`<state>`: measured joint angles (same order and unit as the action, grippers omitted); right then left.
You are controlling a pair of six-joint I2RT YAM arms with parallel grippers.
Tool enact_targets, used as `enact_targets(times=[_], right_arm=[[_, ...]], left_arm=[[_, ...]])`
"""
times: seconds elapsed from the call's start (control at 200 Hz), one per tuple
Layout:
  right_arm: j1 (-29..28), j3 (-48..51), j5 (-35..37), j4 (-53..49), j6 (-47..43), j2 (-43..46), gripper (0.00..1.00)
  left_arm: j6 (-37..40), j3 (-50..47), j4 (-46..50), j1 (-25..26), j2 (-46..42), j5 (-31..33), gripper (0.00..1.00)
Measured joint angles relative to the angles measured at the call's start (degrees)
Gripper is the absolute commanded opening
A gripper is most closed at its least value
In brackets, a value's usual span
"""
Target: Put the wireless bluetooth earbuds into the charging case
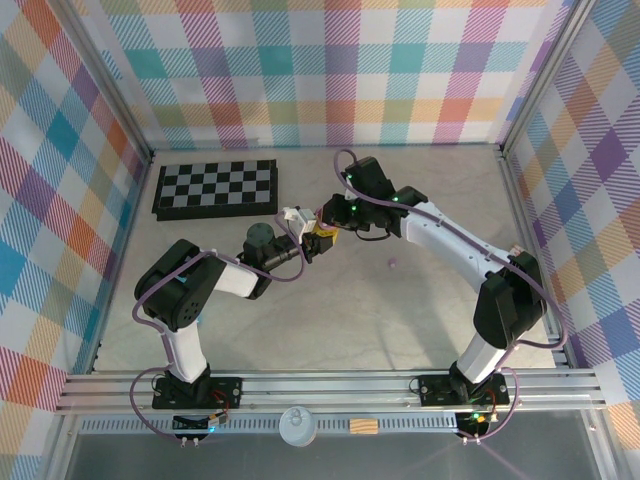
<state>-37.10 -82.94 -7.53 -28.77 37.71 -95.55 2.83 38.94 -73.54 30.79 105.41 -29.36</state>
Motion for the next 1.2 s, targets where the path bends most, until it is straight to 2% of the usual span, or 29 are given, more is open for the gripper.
enact_targets(times=[0.155,0.445,0.55,0.685,0.81,0.915,1.055,1.2], right_arm=[[-0.2,0.0,-0.1,0.0,-0.9,0.0,0.33],[-0.5,0.4,0.7,0.0,-1.1,2.2,0.39],[-0.5,3.7,2.9,0.4,-1.2,6.3,0.46],[0.5,12.1,7.2,1.6,-1.0,15.8,0.49],[5.8,22.8,8.4,4.0,0.7,25.0,0.52],[12.9,29.1,7.6,4.1,0.8,27.5,0.54],[20.2,30.6,6.4,2.1,0.6,22.6,0.51],[20.9,29.2,6.2,0.8,-0.3,14.1,0.42]], left_arm=[[0.0,0.0,0.1,0.1,0.0,-0.1,0.31],[0.0,0.0,-0.2,0.2,0.0,-0.1,0.31],[0.0,-0.1,-0.2,0.2,0.0,-0.1,0.31],[0.0,-1.5,-0.2,-0.2,-0.6,-0.1,0.31],[0.0,-3.7,-0.1,-0.6,-2.6,-0.1,0.31],[0.0,-5.2,-0.2,-0.7,-4.6,-0.3,0.31],[0.0,-6.9,-0.1,-0.7,-7.3,-1.0,0.31],[0.0,-8.5,0.2,-0.7,-10.1,-1.0,0.31]])
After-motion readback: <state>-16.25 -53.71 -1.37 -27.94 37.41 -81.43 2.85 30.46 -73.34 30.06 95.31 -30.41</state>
